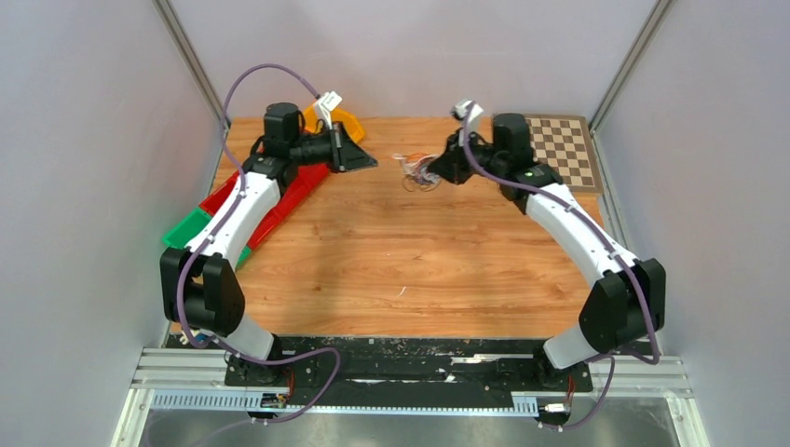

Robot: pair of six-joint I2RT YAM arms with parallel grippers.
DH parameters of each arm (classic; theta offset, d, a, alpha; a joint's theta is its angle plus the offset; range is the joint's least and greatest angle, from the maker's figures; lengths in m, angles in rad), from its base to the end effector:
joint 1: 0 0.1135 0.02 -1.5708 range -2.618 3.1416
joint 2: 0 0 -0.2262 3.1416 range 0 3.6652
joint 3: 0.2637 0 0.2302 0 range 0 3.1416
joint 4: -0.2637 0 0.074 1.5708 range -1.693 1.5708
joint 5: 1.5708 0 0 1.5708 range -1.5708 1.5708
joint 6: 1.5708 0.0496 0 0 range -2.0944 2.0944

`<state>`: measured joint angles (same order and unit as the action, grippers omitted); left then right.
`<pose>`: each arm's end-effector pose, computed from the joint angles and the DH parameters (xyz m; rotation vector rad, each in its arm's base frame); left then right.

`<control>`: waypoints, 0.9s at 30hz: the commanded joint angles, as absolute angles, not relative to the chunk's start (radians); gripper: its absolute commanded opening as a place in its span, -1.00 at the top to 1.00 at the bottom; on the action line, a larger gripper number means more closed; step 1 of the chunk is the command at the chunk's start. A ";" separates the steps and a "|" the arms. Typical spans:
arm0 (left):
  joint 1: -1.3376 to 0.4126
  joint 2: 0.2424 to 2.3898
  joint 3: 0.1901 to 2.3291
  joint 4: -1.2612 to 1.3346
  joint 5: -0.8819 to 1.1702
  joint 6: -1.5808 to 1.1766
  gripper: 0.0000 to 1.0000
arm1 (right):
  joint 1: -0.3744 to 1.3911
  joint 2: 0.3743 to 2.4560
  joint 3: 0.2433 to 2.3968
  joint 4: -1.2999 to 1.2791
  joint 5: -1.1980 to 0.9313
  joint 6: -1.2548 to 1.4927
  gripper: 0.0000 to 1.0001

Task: Untangle the cables

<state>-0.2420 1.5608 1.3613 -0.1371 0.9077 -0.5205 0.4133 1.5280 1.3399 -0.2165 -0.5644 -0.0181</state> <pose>0.3267 -0.1209 0.3199 0.3873 1.9718 -1.3612 0.3066 0.1634 0.3113 -0.7865 1.8364 0.8119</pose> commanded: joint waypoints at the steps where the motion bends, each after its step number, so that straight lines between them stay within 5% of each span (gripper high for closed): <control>1: -0.079 1.481 1.378 -0.255 0.889 -0.404 1.00 | 0.194 1.439 1.302 -0.339 -0.434 -0.101 1.00; 8: -0.069 1.490 1.401 -0.341 0.956 -0.262 0.98 | 0.166 1.417 1.320 -0.379 -0.636 -0.090 1.00; 10: -0.096 1.490 1.398 -0.349 0.977 -0.232 0.20 | 0.173 1.432 1.339 -0.378 -0.712 -0.049 1.00; 11: -0.119 1.485 1.390 -0.346 0.981 -0.224 -0.03 | 0.178 1.443 1.352 -0.379 -0.741 -0.031 1.00; 12: -0.133 1.481 1.382 -0.328 0.983 -0.219 -0.52 | 0.186 1.453 1.362 -0.379 -0.768 -0.015 1.00; 14: -0.193 1.463 1.339 -0.275 0.972 -0.223 -0.94 | 0.204 1.467 1.380 -0.375 -0.808 0.016 1.00; 27: -0.409 1.564 1.344 -0.015 0.935 -0.408 -0.96 | 0.334 1.506 1.429 -0.278 -0.901 0.196 0.99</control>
